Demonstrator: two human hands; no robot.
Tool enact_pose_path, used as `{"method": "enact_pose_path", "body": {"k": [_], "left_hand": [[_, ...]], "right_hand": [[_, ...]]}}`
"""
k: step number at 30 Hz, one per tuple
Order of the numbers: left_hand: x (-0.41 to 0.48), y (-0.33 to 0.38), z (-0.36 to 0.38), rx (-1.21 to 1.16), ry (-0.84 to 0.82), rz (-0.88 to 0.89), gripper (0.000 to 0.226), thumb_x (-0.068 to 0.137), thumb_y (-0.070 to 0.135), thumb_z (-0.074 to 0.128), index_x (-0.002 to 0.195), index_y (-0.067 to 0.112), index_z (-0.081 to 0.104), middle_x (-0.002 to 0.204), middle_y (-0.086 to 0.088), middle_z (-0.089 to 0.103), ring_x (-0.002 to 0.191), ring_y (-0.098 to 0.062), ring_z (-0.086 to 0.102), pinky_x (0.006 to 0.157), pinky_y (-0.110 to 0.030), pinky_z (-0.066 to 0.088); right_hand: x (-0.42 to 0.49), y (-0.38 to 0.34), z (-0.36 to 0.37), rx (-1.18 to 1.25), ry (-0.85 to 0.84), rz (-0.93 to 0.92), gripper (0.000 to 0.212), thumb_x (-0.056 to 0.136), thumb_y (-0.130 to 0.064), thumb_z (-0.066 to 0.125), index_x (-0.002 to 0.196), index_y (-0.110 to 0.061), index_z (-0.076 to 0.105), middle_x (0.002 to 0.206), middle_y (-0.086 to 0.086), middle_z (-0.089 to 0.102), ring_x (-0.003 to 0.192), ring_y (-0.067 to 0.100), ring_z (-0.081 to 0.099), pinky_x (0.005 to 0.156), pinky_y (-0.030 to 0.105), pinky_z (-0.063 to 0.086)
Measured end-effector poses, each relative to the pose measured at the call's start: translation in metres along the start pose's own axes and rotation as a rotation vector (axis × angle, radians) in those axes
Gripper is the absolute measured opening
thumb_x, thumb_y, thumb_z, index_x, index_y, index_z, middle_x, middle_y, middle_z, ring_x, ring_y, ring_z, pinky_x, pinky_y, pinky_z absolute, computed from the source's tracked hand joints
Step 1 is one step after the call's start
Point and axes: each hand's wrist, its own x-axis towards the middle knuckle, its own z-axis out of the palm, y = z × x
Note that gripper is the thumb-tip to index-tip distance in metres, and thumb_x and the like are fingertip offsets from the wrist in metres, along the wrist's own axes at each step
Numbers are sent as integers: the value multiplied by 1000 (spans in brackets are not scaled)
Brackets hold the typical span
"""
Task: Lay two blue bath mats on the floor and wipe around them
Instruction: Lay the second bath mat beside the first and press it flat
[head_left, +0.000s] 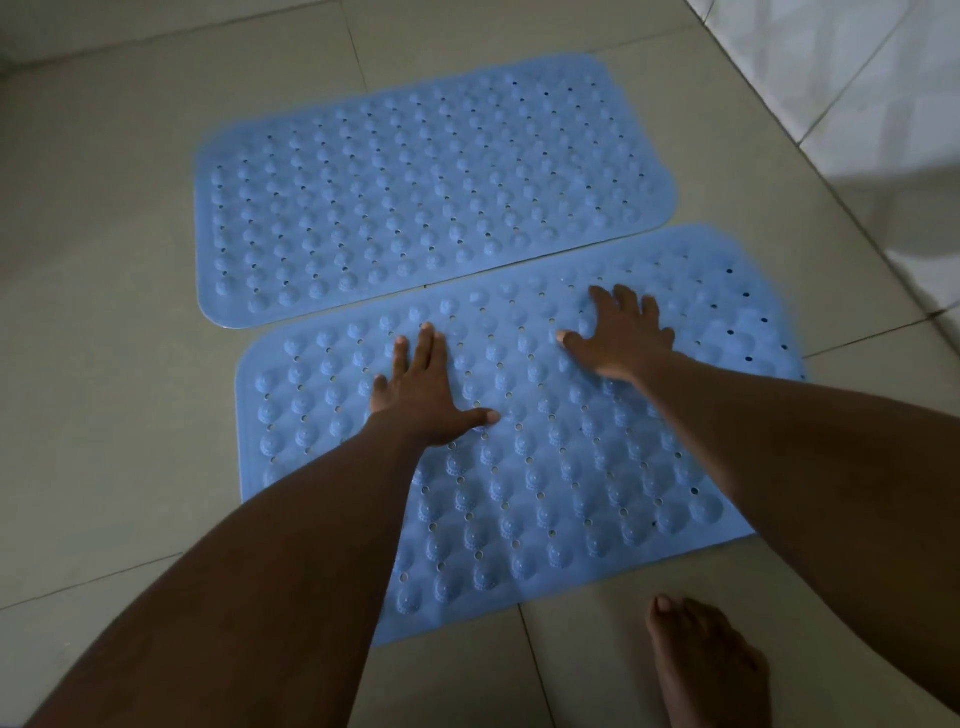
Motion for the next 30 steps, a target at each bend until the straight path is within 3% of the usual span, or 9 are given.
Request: {"method": "enact_pose_path", "body": {"k": [9, 16, 22, 26, 30], "left_hand": [[-1, -5, -1, 17, 19, -10, 137, 68, 90, 58, 159, 21, -18, 165, 7, -30, 155, -22, -18, 121, -58, 16], [1, -15, -5, 31, 21, -4, 141, 65, 93, 57, 158, 21, -21, 165, 6, -30, 155, -20, -18, 122, -56, 17], [0, -17, -4, -6, 49, -21, 144, 63, 92, 58, 159, 18, -19, 167, 3, -25, 155, -17, -15, 124, -53, 18], [-4, -23, -5, 1, 125, -14, 126, 74, 90, 50, 162, 18, -6, 170, 4, -11, 157, -16, -6, 122, -50, 22], [-4, -37, 0, 19, 264, 23, 96, 88, 83, 33, 161, 23, 14, 171, 3, 5, 157, -20, -1, 126, -49, 8]], "right_hand": [[3, -7, 10, -100, 41, -6, 82, 89, -74, 42, 156, -37, 14, 169, 0, 3, 154, 41, 0, 118, 64, 18], [0, -15, 11, -157, 97, -20, 77, 87, -74, 43, 150, -35, 24, 163, 3, 16, 148, 44, 14, 112, 61, 29], [-3, -20, 19, -120, 92, 3, 76, 91, -69, 40, 154, -36, 14, 167, 6, 6, 152, 43, 2, 114, 65, 20], [-4, -29, 28, -109, 162, -82, 70, 96, -56, 40, 157, -30, 17, 169, 6, 3, 155, 30, -4, 120, 62, 11], [-1, -54, 37, -106, 223, -291, 66, 97, -51, 42, 156, -24, 28, 168, 5, 16, 155, 28, 8, 121, 57, 16]]}}
